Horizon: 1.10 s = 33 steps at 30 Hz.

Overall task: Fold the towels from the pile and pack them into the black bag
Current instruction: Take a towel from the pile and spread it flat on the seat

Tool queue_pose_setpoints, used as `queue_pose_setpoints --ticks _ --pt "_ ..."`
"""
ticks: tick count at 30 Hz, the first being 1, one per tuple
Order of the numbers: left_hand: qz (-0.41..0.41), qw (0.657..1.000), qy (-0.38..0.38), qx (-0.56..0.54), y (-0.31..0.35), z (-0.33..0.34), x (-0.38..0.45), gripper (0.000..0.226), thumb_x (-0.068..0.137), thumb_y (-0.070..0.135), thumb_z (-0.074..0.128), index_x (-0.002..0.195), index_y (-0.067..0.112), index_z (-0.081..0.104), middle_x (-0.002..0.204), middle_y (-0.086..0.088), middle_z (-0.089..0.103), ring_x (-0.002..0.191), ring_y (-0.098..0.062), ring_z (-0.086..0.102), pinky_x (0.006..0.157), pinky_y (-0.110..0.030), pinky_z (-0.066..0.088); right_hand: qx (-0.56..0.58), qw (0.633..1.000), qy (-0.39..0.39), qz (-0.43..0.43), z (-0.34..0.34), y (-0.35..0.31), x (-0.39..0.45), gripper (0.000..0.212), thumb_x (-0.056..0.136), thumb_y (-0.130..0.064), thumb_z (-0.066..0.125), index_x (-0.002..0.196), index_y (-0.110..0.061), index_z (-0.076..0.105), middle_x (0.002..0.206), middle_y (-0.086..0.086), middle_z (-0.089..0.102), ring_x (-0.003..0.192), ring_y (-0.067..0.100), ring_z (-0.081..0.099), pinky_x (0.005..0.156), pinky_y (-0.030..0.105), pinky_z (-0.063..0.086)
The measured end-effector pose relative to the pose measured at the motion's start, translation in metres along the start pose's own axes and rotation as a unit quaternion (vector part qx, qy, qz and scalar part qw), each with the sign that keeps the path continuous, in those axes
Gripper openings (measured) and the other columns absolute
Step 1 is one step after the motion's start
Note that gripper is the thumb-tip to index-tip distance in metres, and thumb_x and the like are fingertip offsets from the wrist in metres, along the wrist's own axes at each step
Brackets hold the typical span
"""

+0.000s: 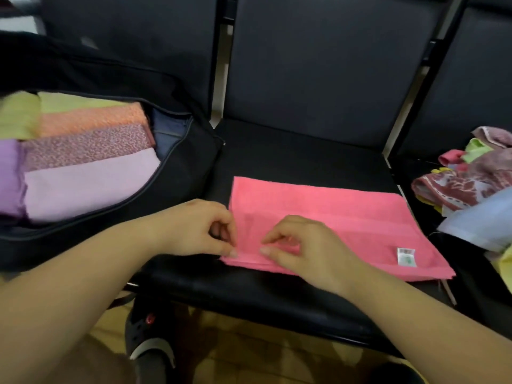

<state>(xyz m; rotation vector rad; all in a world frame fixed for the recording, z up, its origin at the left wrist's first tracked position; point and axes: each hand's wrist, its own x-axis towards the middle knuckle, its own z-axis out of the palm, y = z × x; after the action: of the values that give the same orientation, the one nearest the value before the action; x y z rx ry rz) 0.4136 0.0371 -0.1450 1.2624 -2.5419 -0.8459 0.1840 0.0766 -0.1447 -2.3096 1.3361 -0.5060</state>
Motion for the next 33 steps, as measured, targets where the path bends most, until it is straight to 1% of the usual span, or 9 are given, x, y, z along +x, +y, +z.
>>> queue_pose_setpoints --ticks 4,8,12,15,17,20,22,25,33 --pt "0.0 1.0 -0.011 -0.014 -0.014 0.011 -0.015 0.032 0.063 0.057 0.073 0.09 0.049 0.06 0.097 0.014 0.055 0.091 0.002 0.05 0.085 -0.011 0.04 -0.044 0.998 -0.029 0.032 0.029 -0.026 0.018 0.045 0.078 -0.054 0.068 0.113 -0.027 0.064 0.103 -0.012 0.054 0.096 0.006 0.052 0.084 0.022 0.044" --pt "0.011 0.999 0.046 0.026 -0.014 0.019 -0.021 0.021 0.082 0.037 0.071 0.102 0.03 0.069 0.1 0.007 0.054 0.094 -0.003 0.049 0.092 -0.017 0.038 -0.061 0.996 -0.015 0.056 0.039 -0.031 0.019 0.048 0.075 -0.057 0.07 0.111 -0.027 0.061 0.1 -0.015 0.05 0.093 0.005 0.049 0.075 0.018 0.04" --pt "-0.001 0.999 0.039 0.018 -0.005 0.019 -0.022 0.023 0.089 0.037 0.063 0.102 0.019 0.068 0.093 0.01 0.05 0.088 -0.005 0.048 0.088 -0.02 0.041 -0.068 0.996 -0.021 0.055 0.041 -0.038 0.013 0.034 0.075 -0.056 0.07 0.091 -0.028 0.057 0.085 -0.014 0.051 0.076 0.003 0.047 0.061 0.014 0.034" --pt "-0.006 0.999 0.031 -0.033 0.003 0.008 -0.026 0.019 0.088 0.032 0.065 0.096 0.015 0.068 0.09 0.008 0.051 0.084 -0.007 0.051 0.086 -0.024 0.043 0.021 0.998 -0.004 0.063 0.041 -0.047 0.007 0.028 0.079 -0.041 0.074 0.071 -0.031 0.049 0.062 -0.014 0.051 0.06 0.001 0.047 0.055 0.015 0.034" --pt "-0.003 0.996 0.038 -0.084 0.007 -0.002 -0.03 0.022 0.078 0.043 0.073 0.089 0.024 0.07 0.088 0.01 0.053 0.082 -0.002 0.052 0.081 -0.021 0.044 0.11 0.99 -0.006 0.085 0.038 -0.049 0.003 0.029 0.078 -0.033 0.077 0.067 -0.025 0.051 0.054 -0.018 0.05 0.053 0.002 0.045 0.052 0.014 0.033" --pt "-0.014 0.995 0.011 -0.1 0.009 -0.014 -0.035 0.037 0.055 0.065 0.073 0.082 0.042 0.065 0.101 0.014 0.055 0.094 0.004 0.052 0.084 -0.015 0.04 0.22 0.969 -0.008 0.111 0.025 -0.046 -0.004 0.039 0.066 -0.052 0.079 0.071 -0.018 0.059 0.06 -0.005 0.056 0.055 0.012 0.047 0.057 0.025 0.041" --pt "-0.04 0.999 -0.007 -0.024 0.007 -0.017 -0.033 0.04 0.06 0.055 0.081 0.09 0.037 0.062 0.105 0.016 0.054 0.099 0.001 0.052 0.089 -0.019 0.041 0.266 0.956 0.004 0.123 0.008 -0.045 -0.012 0.046 0.063 -0.053 0.079 0.074 -0.012 0.06 0.064 0.006 0.056 0.057 0.019 0.047 0.058 0.033 0.043" --pt "-0.071 0.994 0.022 0.083 0.008 -0.025 -0.022 0.025 0.074 0.038 0.078 0.09 0.027 0.062 0.087 0.01 0.056 0.085 -0.009 0.055 0.081 -0.025 0.045 0.341 0.928 0.01 0.146 -0.024 -0.04 -0.026 0.026 0.068 -0.025 0.073 0.074 -0.006 0.056 0.058 0.002 0.052 0.052 0.008 0.048 0.049 0.017 0.041" --pt "-0.076 0.979 0.157 -0.108 0.039 -0.046 0.016 0.012 0.072 0.027 0.08 0.079 0.025 0.071 0.07 0.007 0.071 0.065 -0.008 0.065 0.069 -0.022 0.051 0.352 0.916 0.06 0.184 -0.082 -0.005 -0.067 0.031 0.068 -0.027 0.071 0.086 -0.002 0.065 0.073 0.017 0.067 0.069 0.017 0.064 0.061 0.022 0.055"
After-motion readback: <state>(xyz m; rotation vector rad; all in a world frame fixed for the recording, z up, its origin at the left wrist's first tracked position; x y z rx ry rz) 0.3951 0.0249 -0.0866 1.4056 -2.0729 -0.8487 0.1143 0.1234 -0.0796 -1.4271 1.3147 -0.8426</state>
